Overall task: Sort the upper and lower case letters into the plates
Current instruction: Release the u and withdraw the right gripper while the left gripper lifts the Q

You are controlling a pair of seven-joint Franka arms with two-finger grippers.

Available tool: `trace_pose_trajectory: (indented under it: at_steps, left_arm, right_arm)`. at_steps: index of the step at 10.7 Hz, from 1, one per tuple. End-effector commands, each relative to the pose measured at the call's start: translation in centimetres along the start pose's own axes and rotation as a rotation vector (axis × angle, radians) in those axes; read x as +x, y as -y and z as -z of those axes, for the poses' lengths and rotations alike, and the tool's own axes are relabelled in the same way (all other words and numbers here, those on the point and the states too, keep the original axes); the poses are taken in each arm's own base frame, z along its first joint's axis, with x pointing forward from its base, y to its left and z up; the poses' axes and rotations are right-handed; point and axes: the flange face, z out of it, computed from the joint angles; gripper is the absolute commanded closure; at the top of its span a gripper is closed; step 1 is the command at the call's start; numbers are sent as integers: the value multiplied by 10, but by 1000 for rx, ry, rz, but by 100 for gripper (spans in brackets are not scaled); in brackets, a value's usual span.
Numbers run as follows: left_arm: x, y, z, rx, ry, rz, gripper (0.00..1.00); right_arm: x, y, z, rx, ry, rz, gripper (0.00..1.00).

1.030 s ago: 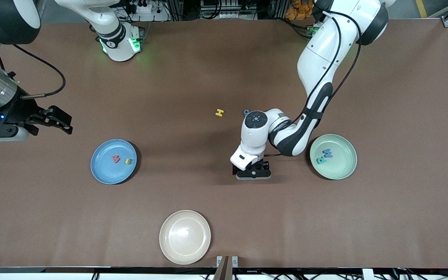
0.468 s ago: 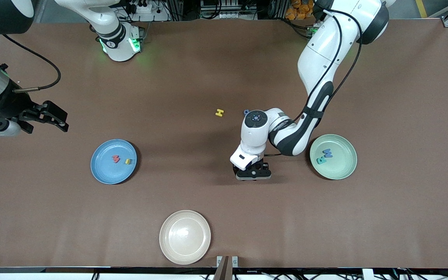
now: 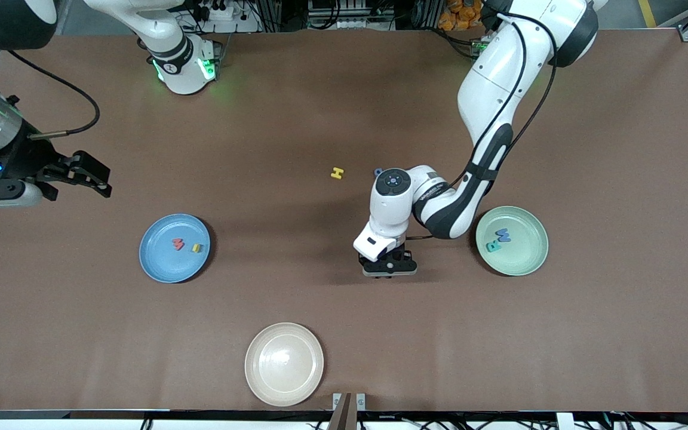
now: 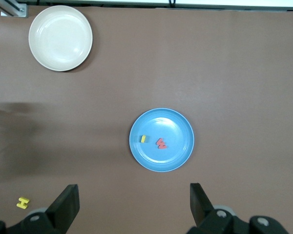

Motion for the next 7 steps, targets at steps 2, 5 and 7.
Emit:
trace_pose_trajectory:
  at_steps: [2,5,7]
  left_arm:
    - [11,9,20,52,-3,14,80]
    - [33,28,46,107,32,45,85]
    - [58,63,68,137,63,33,86]
  right_arm:
    - [-12,47,2,77,55,-17,0]
    - [-40,139,-5,87,94,52,0]
    - [-62,191,-23,83,132,110,0]
